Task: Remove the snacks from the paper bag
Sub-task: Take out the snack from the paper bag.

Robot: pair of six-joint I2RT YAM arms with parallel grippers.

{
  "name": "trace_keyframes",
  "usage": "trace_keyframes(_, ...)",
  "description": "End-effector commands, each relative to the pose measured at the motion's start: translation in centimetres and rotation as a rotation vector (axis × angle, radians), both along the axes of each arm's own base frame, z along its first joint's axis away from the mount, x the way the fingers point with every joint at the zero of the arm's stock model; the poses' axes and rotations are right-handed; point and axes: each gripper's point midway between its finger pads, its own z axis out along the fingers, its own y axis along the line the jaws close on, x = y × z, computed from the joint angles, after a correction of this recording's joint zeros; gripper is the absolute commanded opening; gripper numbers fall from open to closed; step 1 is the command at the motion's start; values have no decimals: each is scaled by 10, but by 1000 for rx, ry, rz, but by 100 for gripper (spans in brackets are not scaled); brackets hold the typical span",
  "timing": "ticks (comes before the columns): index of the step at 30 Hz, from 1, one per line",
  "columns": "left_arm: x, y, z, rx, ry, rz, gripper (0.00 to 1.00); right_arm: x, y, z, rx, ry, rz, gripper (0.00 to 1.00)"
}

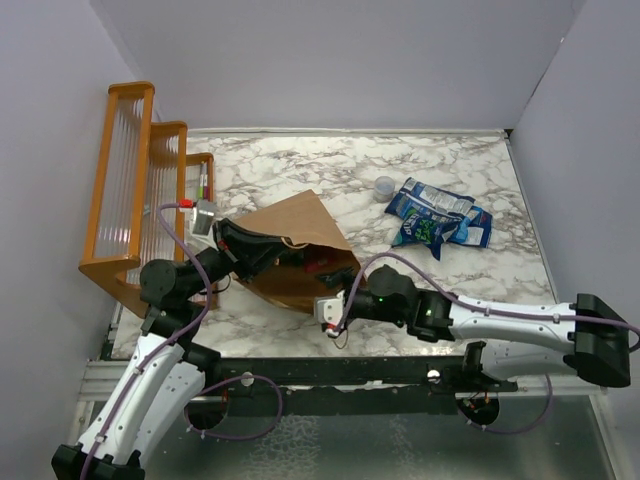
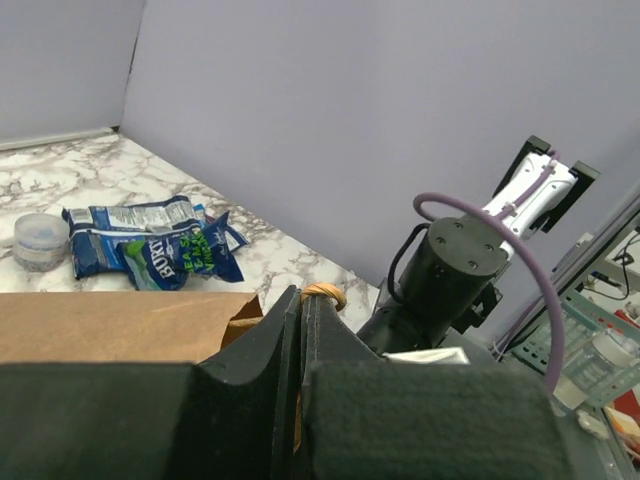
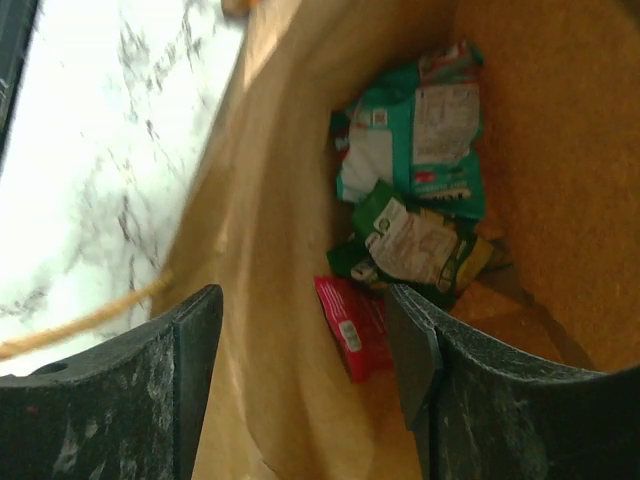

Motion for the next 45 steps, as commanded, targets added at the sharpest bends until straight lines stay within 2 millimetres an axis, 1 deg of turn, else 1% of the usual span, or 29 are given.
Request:
trace_keyframes(1, -18, -1, 7, -12, -69, -68, 0, 30, -7, -15, -170, -141, -131, 65)
trace_keyframes(5, -22, -2, 2, 1, -78, -89, 0, 45, -4, -23, -234, -203, -175, 64)
trace_keyframes(7, -22, -3, 0, 5, -77, -92, 0, 52, -3, -33, -282, -232, -190, 62)
trace_keyframes(10, -25, -3, 0, -3, -81, -103, 0, 59, -1, -47, -346, -255, -203, 58)
trace_keyframes(13, -28, -3, -2, -13, -80, -111, 0, 64, -1, -62, -404, -272, -211, 57)
trace_keyframes(17, -31, -2, -4, -21, -79, -119, 0, 72, 1, -71, -434, -316, -224, 56)
trace_keyframes(19, -33, -2, -4, -23, -80, -122, 0, 75, 3, -76, -443, -314, -222, 56)
trace_keyframes(21, -34, -2, -4, -25, -86, -122, 0, 77, 5, -83, -452, -255, -211, 56)
trace_keyframes(24, -36, -1, -3, -25, -93, -124, 0, 78, 12, -88, -455, -227, -204, 57)
trace_keyframes(26, -37, -1, -5, -25, -93, -128, 0, 90, 8, -92, -475, -234, -225, 58)
trace_keyframes(30, -38, -1, -8, -26, -88, -131, 0, 103, 12, -97, -490, -243, -246, 59)
trace_keyframes(37, -41, 0, -6, -35, -96, -132, 0, 126, 14, -105, -519, -266, -296, 59)
trace_keyframes(41, -41, 0, -8, -34, -95, -132, 0, 133, 14, -114, -542, -262, -317, 58)
trace_keyframes(45, -39, -1, -9, -32, -91, -129, 0, 141, 9, -127, -586, -270, -356, 58)
